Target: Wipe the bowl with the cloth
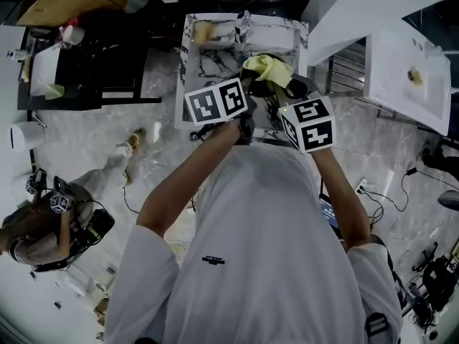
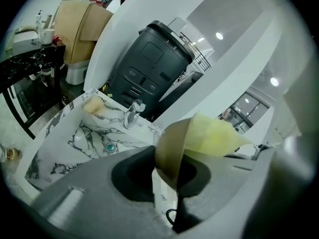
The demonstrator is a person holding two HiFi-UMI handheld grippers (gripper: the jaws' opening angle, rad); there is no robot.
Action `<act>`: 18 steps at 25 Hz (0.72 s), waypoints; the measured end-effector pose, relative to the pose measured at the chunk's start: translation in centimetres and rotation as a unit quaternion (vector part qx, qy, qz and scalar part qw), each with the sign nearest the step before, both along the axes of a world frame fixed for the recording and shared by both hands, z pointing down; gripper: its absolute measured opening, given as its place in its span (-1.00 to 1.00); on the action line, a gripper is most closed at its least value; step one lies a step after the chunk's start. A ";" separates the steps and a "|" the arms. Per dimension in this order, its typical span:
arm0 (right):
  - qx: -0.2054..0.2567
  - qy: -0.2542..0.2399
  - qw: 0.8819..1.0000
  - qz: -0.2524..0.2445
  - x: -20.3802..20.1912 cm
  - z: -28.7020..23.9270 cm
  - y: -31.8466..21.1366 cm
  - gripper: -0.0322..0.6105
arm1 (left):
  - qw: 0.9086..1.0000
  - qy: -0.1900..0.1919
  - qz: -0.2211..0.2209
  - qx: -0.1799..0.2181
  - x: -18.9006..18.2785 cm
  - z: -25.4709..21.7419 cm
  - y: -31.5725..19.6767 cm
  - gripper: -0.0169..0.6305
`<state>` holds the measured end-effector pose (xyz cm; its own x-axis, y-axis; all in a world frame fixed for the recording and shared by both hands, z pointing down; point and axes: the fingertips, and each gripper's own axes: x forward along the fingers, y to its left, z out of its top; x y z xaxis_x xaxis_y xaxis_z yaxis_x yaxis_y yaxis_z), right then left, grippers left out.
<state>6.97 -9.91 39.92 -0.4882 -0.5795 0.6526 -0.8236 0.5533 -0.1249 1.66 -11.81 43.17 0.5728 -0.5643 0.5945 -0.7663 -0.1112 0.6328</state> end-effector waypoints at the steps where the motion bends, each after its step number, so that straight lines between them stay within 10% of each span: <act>1: -0.003 -0.001 1.000 0.002 -0.4 0.2 0.1 -0.78 | 1.000 0.004 -0.002 -0.004 -0.4 0.2 -0.3 -0.77; 18: -0.028 -0.055 0.998 0.025 -6.5 1.7 0.0 -0.79 | 0.999 0.024 0.023 -0.001 -3.1 1.9 -1.1 -0.77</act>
<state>0.45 -9.86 41.66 -0.5302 -0.5699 0.6278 -0.8297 0.5010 -0.2460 -1.42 -12.86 45.11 0.6260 -0.5350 0.5673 -0.7293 -0.1442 0.6688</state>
